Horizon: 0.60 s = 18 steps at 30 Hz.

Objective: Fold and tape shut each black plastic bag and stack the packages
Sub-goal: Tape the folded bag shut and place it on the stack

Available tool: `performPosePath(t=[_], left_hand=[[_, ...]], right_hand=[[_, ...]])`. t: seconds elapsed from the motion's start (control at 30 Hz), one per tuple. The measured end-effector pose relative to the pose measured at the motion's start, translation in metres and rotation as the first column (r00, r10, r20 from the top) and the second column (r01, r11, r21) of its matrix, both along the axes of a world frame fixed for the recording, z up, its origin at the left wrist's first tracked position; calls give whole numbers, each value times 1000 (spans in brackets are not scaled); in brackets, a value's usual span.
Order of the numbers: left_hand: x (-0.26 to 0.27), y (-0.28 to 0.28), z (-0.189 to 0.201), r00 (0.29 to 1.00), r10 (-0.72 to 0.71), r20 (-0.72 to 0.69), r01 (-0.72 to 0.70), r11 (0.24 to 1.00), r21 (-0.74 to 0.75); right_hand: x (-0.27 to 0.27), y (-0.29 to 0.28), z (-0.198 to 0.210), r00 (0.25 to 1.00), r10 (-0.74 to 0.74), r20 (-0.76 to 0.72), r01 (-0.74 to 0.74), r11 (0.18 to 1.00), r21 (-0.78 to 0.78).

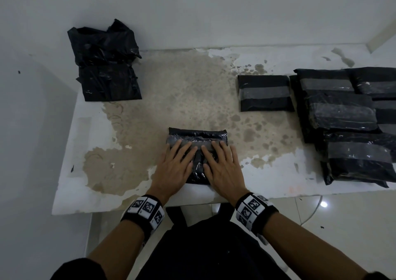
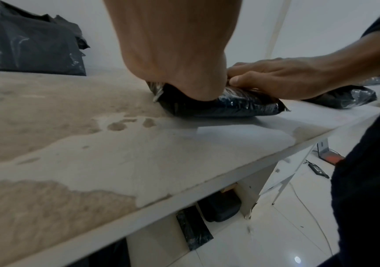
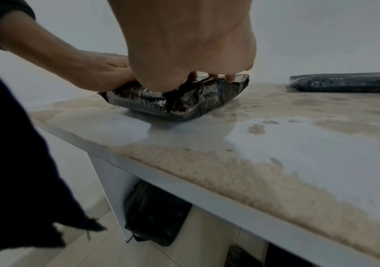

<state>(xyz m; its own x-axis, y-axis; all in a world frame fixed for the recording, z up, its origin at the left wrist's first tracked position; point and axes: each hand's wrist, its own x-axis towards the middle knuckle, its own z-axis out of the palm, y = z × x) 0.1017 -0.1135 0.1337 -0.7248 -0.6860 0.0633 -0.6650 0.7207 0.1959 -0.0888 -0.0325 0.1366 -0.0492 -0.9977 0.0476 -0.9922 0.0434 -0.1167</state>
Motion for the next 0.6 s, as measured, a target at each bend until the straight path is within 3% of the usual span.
performPosePath(t=[0.23, 0.37, 0.6], left_hand=[[-9, 7, 5, 996, 91, 5, -91, 995, 48], [-5, 12, 5, 977, 211, -2, -210, 973, 97], [-7, 13, 7, 941, 336, -44, -318, 920, 231]], right_hand=[[-1, -2, 8, 1000, -9, 11, 8, 1000, 30], [-12, 10, 2, 1000, 1, 10, -1, 1000, 16], [-3, 15, 2, 988, -125, 91, 121, 992, 42]])
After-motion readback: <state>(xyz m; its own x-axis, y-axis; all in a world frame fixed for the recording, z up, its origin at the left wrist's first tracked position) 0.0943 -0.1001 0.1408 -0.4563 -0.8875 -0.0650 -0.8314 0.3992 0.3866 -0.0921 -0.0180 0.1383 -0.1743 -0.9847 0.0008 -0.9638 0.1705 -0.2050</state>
